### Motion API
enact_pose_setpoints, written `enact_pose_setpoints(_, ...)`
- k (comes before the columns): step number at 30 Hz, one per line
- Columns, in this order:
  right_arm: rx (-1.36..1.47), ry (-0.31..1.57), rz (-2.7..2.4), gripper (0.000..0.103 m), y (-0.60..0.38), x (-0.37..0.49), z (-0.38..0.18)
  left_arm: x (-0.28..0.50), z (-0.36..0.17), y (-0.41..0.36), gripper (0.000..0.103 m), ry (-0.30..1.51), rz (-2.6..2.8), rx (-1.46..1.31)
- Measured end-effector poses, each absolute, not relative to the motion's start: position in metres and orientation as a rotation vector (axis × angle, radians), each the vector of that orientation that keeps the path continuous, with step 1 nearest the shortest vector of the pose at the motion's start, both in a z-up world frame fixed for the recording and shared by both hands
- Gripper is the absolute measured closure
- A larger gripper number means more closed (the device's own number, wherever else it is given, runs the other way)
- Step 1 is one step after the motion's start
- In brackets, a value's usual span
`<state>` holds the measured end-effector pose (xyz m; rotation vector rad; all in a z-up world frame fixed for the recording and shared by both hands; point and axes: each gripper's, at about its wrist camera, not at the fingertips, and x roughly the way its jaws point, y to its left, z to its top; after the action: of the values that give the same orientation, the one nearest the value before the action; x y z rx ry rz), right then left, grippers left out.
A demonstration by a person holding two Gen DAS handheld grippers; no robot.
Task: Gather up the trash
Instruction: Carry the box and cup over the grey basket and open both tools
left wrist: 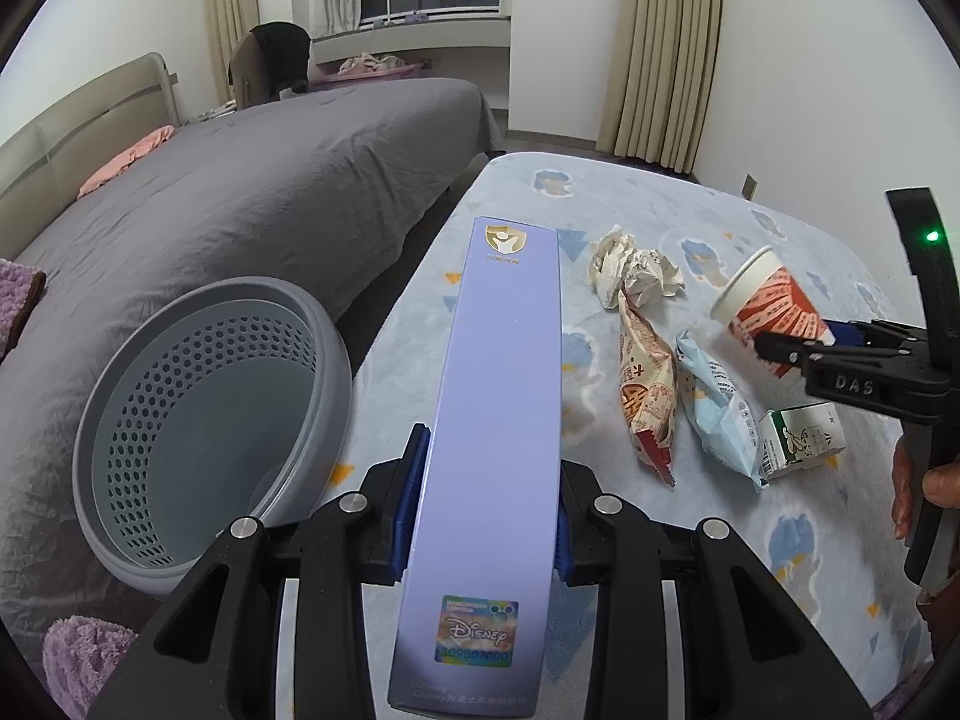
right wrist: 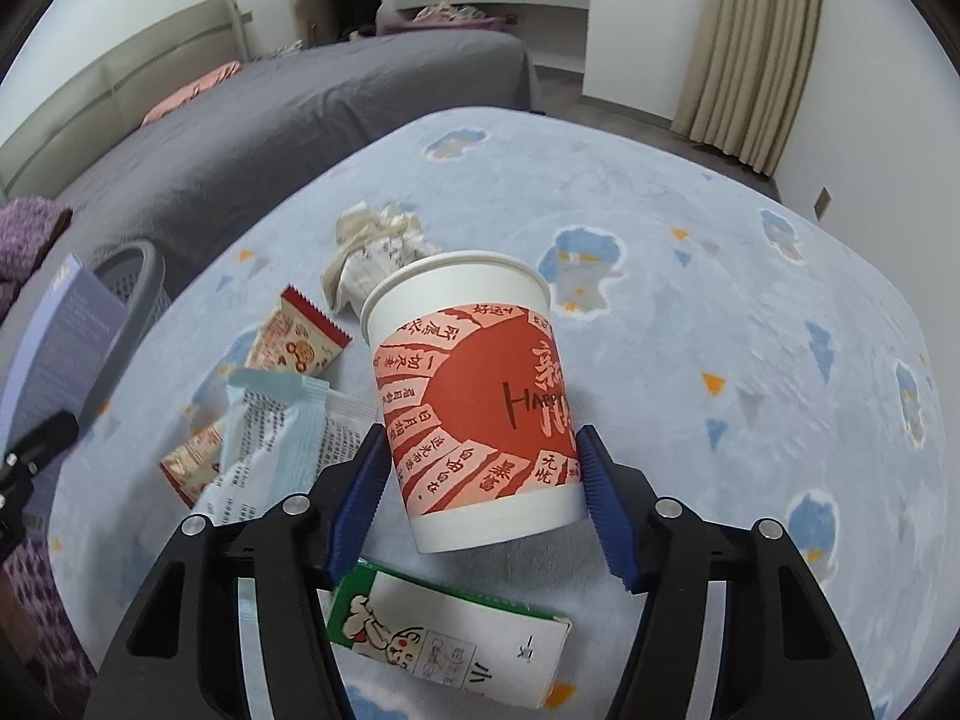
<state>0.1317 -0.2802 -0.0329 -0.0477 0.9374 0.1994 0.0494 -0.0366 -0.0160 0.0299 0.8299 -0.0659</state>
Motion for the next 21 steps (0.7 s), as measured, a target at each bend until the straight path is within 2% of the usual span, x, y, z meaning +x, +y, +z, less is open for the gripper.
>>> enact_pose_setpoints(10,0.166,0.825,0.142,0.042,-0.275,0.077,0.003,0.033,-0.007,-0.003,0.07,0.801,-0.051,0.009)
enact_pose_setpoints(21,0.224,0.808,0.217,0.042,-0.19,0.049,0.004,0.034,-0.007,0.075,0.07,0.778,0.024,0.026)
